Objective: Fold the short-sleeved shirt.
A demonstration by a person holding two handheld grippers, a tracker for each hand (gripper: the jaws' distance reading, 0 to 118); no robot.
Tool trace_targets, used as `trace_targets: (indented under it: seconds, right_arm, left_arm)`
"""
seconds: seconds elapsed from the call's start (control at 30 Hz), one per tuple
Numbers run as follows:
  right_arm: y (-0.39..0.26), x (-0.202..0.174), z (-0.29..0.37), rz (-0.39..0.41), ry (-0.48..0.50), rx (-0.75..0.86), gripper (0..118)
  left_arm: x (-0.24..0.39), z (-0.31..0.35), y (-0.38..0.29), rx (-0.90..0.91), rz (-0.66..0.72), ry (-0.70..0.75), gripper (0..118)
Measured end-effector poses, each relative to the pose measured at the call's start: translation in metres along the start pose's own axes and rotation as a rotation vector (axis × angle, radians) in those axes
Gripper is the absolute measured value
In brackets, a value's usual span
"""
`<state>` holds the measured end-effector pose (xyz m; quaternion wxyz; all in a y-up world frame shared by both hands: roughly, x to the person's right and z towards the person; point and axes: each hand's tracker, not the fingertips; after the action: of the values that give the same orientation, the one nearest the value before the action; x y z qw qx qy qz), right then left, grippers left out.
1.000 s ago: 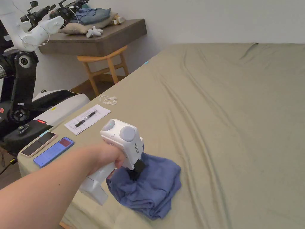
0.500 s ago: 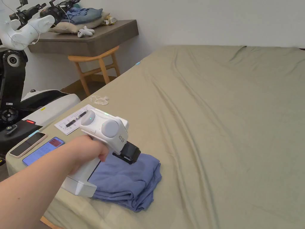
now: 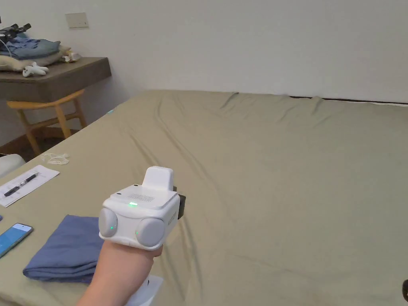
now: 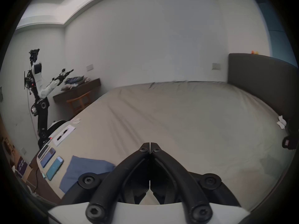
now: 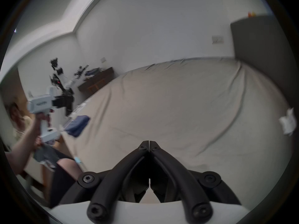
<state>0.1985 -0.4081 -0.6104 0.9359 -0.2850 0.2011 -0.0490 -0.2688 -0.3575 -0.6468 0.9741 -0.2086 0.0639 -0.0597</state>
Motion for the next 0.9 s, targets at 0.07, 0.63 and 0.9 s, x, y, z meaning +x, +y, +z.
trace_targets:
  seconds: [0.07, 0.63, 0.9]
  right_arm:
    - [0.006, -0.013, 0.011, 0.122, -0.113, 0.046, 0]
    - [0.010, -0.050, 0.088, 0.223, -0.502, 0.493, 0]
    - [-0.012, -0.052, 0.081, 0.196, -0.506, 0.452, 0]
  left_arm:
    - [0.025, 0.016, 0.000, 0.043, -0.025, -0.034, 0]
    - [0.097, 0.124, -0.021, 0.389, 0.084, -0.161, 0]
    - [0.105, 0.114, -0.038, 0.443, 0.029, -0.150, 0]
